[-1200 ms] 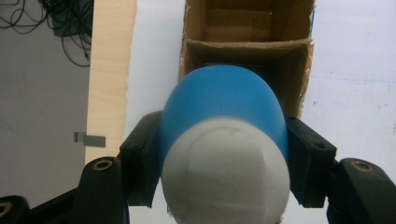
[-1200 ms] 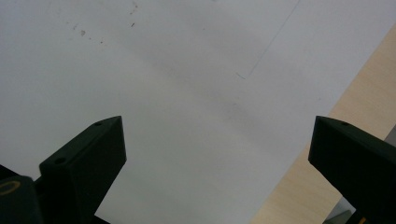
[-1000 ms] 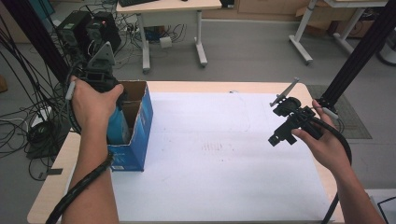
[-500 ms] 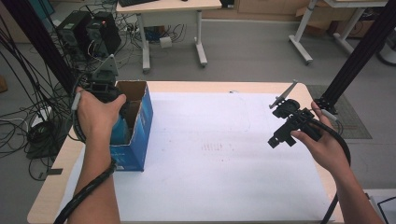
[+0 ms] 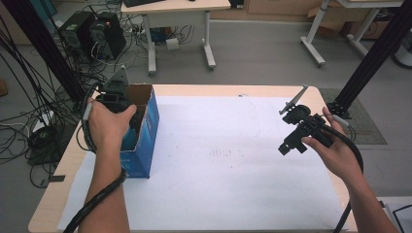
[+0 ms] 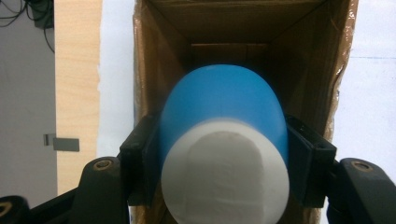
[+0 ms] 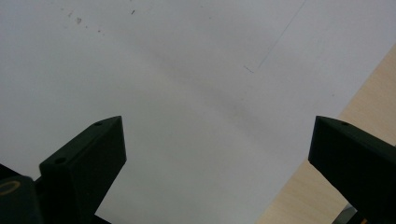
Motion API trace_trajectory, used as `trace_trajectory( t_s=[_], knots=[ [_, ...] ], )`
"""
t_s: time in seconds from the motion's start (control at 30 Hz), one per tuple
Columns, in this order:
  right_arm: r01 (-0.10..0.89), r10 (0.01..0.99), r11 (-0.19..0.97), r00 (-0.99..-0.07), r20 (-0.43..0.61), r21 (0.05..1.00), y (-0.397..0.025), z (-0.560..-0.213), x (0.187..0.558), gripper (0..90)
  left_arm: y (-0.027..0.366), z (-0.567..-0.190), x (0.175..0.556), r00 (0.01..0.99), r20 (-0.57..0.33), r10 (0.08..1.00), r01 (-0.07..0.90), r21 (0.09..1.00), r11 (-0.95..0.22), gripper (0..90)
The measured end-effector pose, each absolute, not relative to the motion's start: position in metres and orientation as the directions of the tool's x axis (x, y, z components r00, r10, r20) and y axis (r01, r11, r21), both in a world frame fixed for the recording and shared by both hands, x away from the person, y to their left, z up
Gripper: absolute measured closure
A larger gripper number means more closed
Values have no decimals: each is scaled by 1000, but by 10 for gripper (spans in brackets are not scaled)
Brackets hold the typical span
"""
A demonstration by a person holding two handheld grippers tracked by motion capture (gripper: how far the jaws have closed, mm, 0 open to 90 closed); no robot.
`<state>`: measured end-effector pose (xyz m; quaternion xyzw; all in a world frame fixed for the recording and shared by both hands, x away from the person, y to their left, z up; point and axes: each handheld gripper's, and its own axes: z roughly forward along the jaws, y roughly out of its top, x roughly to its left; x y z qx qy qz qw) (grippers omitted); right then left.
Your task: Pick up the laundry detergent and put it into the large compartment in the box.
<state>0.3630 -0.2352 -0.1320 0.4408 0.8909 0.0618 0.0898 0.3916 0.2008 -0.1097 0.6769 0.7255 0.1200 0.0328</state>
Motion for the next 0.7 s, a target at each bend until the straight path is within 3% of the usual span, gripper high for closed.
trace_trajectory(
  t_s=[0.7],
  knots=[
    [774,794,608,-597,-114,176,-234,-136,365,42,203,-129,396,-78,122,989,980,194,53,382]
  ],
)
